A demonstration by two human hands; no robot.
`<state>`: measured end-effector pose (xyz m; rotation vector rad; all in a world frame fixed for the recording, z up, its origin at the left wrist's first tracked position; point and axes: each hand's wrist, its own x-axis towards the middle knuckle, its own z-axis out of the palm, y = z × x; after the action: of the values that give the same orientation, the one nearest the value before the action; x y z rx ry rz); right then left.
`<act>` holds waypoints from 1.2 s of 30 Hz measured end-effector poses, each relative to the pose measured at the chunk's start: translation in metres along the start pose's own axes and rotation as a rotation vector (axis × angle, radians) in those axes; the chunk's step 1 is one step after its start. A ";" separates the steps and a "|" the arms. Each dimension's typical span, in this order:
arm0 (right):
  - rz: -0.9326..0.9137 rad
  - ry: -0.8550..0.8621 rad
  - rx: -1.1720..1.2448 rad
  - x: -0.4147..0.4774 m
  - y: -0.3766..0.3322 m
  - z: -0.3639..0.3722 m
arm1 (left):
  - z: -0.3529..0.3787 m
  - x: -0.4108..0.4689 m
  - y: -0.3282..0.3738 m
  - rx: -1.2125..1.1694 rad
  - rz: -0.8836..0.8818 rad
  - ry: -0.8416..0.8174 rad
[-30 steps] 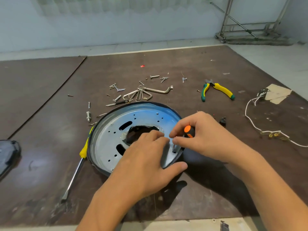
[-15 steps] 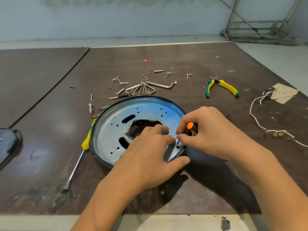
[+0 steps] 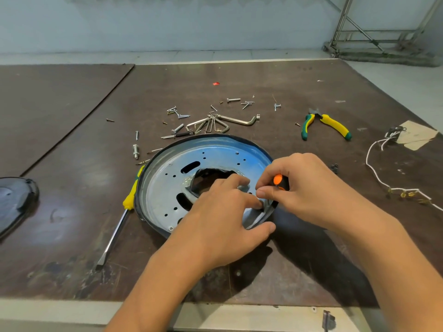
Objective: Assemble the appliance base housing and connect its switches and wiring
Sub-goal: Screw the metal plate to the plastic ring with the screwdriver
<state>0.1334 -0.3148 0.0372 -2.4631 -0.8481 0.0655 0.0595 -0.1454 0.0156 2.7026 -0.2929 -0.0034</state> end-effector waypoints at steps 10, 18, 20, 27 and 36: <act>0.022 0.082 0.065 0.001 0.005 0.005 | 0.001 0.002 -0.001 0.027 0.016 0.001; 0.001 0.115 0.104 0.000 0.008 0.007 | 0.004 0.002 -0.002 0.023 0.006 -0.007; 0.002 0.095 0.092 0.000 0.007 0.007 | 0.003 0.002 -0.002 0.019 0.007 -0.003; -0.091 0.004 0.172 -0.002 0.009 -0.001 | 0.000 0.002 0.000 0.022 -0.009 -0.029; -0.106 -0.096 0.278 -0.005 0.014 -0.011 | -0.006 0.001 0.002 -0.072 -0.089 -0.099</act>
<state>0.1391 -0.3321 0.0393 -2.1666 -0.9411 0.2483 0.0607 -0.1450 0.0217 2.6454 -0.1979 -0.1705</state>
